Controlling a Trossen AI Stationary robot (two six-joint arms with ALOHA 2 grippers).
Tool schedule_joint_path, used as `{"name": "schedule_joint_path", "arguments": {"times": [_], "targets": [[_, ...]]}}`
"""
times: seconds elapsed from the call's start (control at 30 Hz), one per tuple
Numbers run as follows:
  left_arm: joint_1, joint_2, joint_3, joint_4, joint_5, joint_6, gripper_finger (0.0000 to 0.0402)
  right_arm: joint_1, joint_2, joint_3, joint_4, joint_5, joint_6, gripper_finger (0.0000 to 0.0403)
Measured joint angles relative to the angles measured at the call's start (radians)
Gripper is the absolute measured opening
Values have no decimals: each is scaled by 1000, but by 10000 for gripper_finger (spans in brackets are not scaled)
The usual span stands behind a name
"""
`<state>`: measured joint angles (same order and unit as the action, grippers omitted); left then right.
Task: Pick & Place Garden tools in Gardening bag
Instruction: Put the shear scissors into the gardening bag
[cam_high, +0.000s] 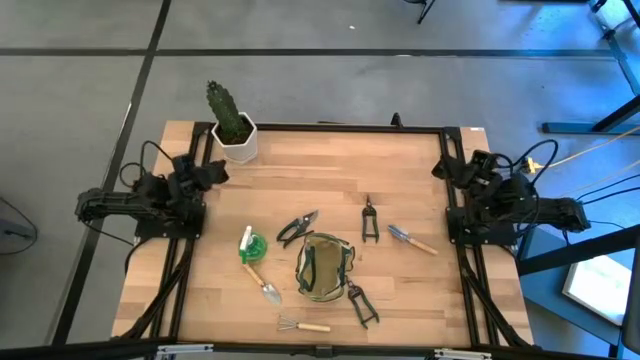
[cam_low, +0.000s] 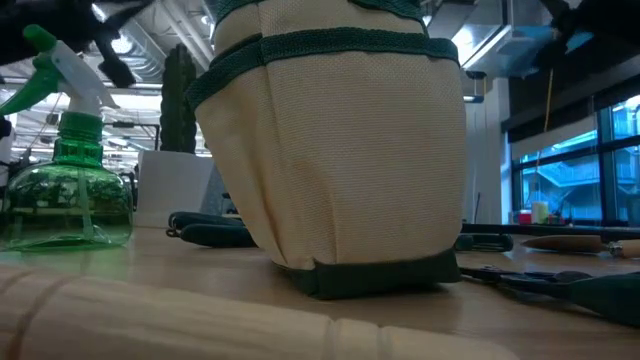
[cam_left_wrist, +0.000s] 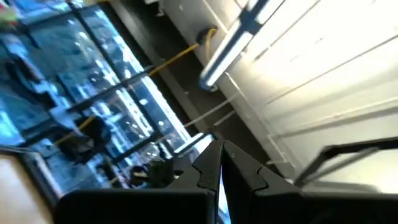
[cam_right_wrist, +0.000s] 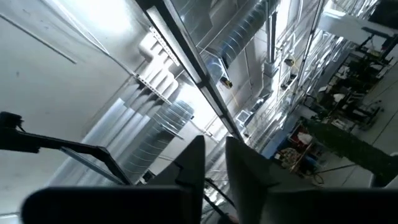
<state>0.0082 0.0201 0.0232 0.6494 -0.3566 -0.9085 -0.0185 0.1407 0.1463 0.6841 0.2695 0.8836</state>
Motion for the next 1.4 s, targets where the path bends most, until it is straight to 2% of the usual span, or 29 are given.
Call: {"name": "schedule_joint_path", "arguments": {"times": [0.23, 0.37, 0.6, 0.7, 0.8, 0.93, 1.03, 1.17, 1.3, 1.4], "targets": [[0, 60, 139, -12, 84, 115, 8, 0, 246, 218, -67, 0, -63, 171], [0, 176, 286, -148, 122, 156, 8, 0, 379, 357, -202, -7, -62, 196], [0, 506, 594, -618, 295, 279, 20, 0, 540, 605, -703, -5, -15, 202], [0, 645, 732, -834, 299, 325, 40, 0, 584, 706, -934, 14, 43, 202], [10, 776, 860, -1096, 257, 354, 67, 0, 610, 783, -1137, 15, 119, 202], [64, 949, 963, -1369, 289, 335, 111, 0, 616, 822, -1319, 9, 198, 202], [93, 1059, 979, -1405, 357, 333, 150, 0, 610, 824, -1382, -17, 204, 202], [98, 1180, 979, -1355, 367, 441, 189, 0, 604, 825, -1427, -60, 183, 202], [85, 1289, 980, -1284, 367, 463, 202, 0, 599, 824, -1441, -103, 155, 202], [62, 1374, 986, -1308, 360, 461, 196, 1, 596, 825, -1447, -123, 142, 202]]}}
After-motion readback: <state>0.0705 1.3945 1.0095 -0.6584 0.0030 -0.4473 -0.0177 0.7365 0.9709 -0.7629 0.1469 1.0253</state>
